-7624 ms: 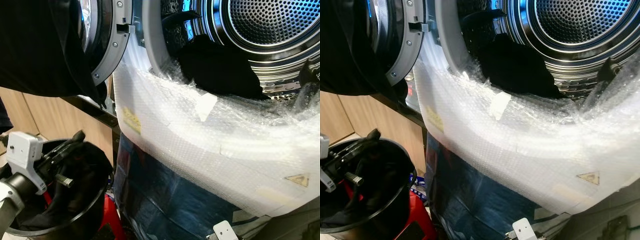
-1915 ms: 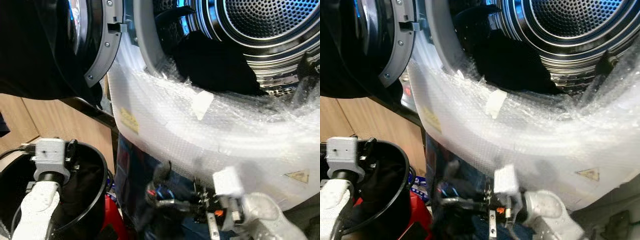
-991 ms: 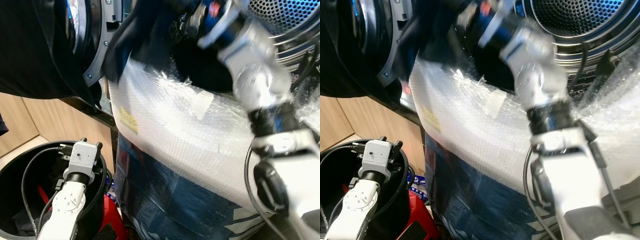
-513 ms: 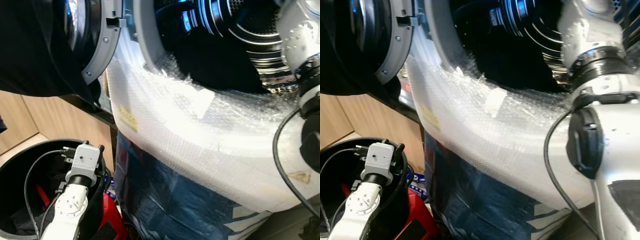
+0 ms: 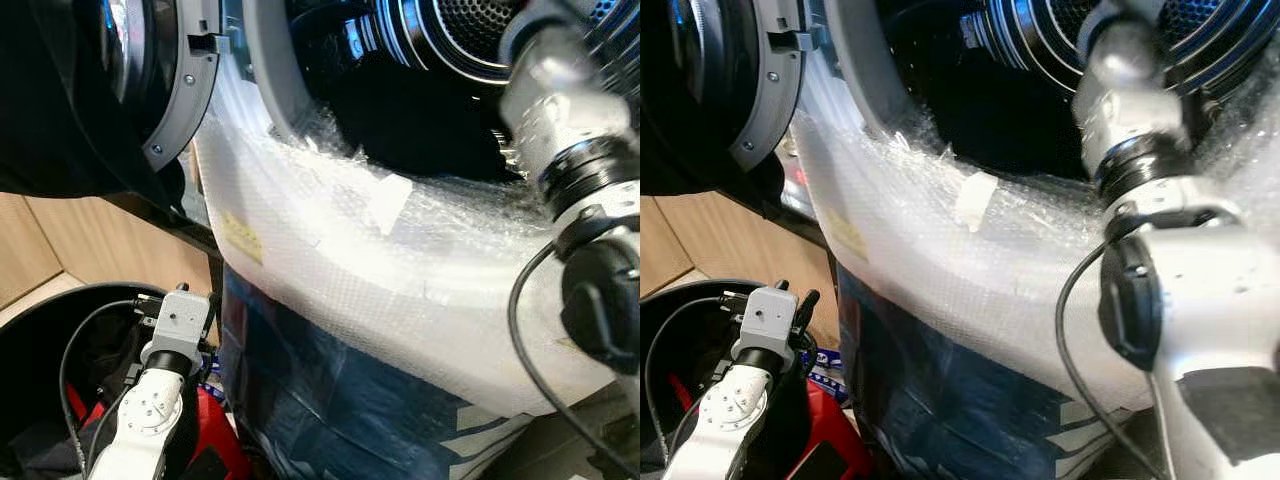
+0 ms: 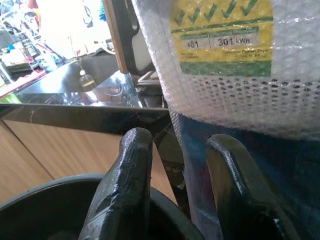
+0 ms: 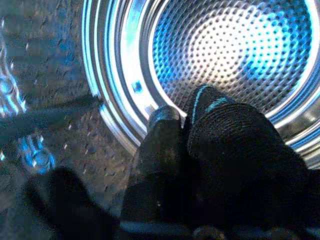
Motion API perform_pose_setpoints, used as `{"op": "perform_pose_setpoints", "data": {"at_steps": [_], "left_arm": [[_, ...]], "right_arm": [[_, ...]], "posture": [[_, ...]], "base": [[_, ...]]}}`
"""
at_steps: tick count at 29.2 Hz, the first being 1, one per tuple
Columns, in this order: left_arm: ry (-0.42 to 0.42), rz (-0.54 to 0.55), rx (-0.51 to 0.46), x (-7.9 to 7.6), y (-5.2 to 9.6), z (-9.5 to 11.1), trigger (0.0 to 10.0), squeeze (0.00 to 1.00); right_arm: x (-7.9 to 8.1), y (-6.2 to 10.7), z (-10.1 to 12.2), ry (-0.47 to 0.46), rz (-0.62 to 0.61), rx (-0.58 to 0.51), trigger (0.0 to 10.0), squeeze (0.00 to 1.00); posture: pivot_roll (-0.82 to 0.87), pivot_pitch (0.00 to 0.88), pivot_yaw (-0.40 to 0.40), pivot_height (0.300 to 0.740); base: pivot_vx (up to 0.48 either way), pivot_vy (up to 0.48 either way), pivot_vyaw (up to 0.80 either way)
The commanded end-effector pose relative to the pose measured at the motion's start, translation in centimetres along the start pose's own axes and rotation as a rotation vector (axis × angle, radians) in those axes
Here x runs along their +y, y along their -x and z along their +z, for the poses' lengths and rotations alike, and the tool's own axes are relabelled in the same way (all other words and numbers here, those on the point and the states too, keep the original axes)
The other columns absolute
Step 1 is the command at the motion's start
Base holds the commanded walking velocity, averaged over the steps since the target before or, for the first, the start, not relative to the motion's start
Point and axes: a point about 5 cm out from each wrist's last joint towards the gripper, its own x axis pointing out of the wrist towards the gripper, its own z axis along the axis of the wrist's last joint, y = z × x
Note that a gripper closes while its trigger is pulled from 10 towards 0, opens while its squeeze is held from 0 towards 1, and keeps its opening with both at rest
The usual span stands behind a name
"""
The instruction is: Clothes washing
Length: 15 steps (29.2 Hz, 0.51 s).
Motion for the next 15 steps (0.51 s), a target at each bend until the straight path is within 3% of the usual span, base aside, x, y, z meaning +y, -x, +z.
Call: {"op": "perform_pose_setpoints", "data": {"at_steps": [1, 5, 10, 13, 14, 15], "left_arm": [[0.006, -0.024, -0.001, -0.3, -0.2, 0.3, 10.0, 0.0], [0.009, -0.031, 0.001, -0.4, -0.2, 0.3, 10.0, 0.0], [0.011, -0.04, 0.002, -0.5, -0.3, 0.4, 10.0, 0.0], [0.007, -0.044, -0.003, -0.6, -0.3, 0.5, 10.0, 0.0], [0.007, -0.044, -0.003, -0.6, -0.3, 0.5, 10.0, 0.0], [0.008, -0.037, -0.005, -0.5, -0.3, 0.6, 10.0, 0.0]], "right_arm": [[-0.5, -0.1, 0.4, -0.019, -0.003, -0.001, 10.0, 1.0], [-0.3, -0.1, 0.4, -0.03, 0.009, 0.002, 10.0, 1.0], [-0.4, -0.1, 1.0, -0.155, 0.009, 0.001, 10.0, 1.0], [-2.0, -0.2, 2.4, -0.26, -0.074, -0.08, 10.0, 1.0], [-2.0, -0.2, 2.4, -0.26, -0.074, -0.08, 10.0, 1.0], [-2.9, -0.2, 3.5, -0.232, -0.111, -0.164, 10.0, 1.0]], "posture": [[0.12, 0.02, -0.115, 0.74], [0.12, 0.021, -0.113, 0.74], [0.11, 0.024, -0.111, 0.74], [0.12, 0.025, -0.114, 0.74], [0.12, 0.025, -0.114, 0.74], [0.13, 0.028, -0.112, 0.74]], "base": [[0.0, 0.0, 0.0], [0.0, 0.0, 0.0], [0.0, 0.0, 0.0], [0.0, 0.0, 0.0], [0.0, 0.0, 0.0], [0.0, 0.0, 0.0]]}}
